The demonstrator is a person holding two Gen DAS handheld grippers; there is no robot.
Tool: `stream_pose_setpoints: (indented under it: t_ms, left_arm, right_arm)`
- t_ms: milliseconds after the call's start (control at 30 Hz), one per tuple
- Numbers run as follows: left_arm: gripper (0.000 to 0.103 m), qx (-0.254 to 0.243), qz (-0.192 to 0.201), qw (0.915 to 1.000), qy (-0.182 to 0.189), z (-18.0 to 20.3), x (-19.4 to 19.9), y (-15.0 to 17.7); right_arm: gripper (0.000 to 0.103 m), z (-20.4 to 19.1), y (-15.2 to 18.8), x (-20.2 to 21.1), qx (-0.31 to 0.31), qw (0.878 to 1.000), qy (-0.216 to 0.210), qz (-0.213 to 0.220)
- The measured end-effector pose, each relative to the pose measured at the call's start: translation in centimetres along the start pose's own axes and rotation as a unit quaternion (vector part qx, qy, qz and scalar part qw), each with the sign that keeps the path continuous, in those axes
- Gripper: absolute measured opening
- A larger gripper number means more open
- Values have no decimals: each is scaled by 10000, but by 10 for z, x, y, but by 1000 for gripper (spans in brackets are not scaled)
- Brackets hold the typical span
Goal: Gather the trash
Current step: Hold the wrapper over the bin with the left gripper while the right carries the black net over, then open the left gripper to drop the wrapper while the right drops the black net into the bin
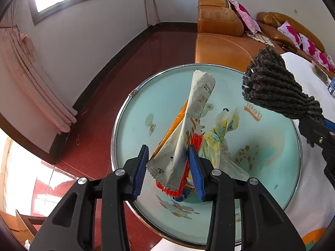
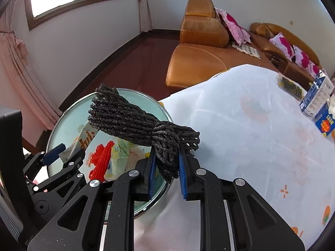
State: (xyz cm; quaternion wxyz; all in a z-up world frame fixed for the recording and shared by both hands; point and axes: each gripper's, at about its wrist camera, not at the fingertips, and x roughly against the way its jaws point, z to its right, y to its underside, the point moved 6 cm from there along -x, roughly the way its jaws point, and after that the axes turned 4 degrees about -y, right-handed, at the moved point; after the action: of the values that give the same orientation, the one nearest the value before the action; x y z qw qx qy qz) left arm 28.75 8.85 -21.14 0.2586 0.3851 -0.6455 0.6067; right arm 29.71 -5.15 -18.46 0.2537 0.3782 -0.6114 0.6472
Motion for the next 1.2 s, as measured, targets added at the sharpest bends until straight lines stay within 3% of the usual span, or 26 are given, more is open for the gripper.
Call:
stream_pose_setpoints:
  t_ms: [267,533,633,733,800,933,1200]
  left_arm:
    - [46,-33,-25,10000,-62,0,1,1]
    - [46,-37,-26,10000,-68,0,3,1]
    - [46,-44,-36,10000,-81,0,3,0]
    - [51,-14,-33,10000,-49,0,4,0]
    - [66,-8,17,10000,-87,0,8,-1]
    - [69,54,54,9999,-75,-3,12,-2]
    - [85,130,209,9996,-113,-2,27,-3]
  right_arm:
    - [27,-2,-1,-1,-30,9998,-198,78]
    - [27,-3,-6,6,-62,9994,-270,188]
    - [35,-3,-8,10,-101,9989,-383,246]
    - [35,-5,-11,15,-103,9981,-481,359]
    - [35,-6,-14,22,-202,9966,-642,477]
    - [35,-6,-17,35,-277,9943,-743,714]
    - [35,11,-11,45,-598,9926,-720,770]
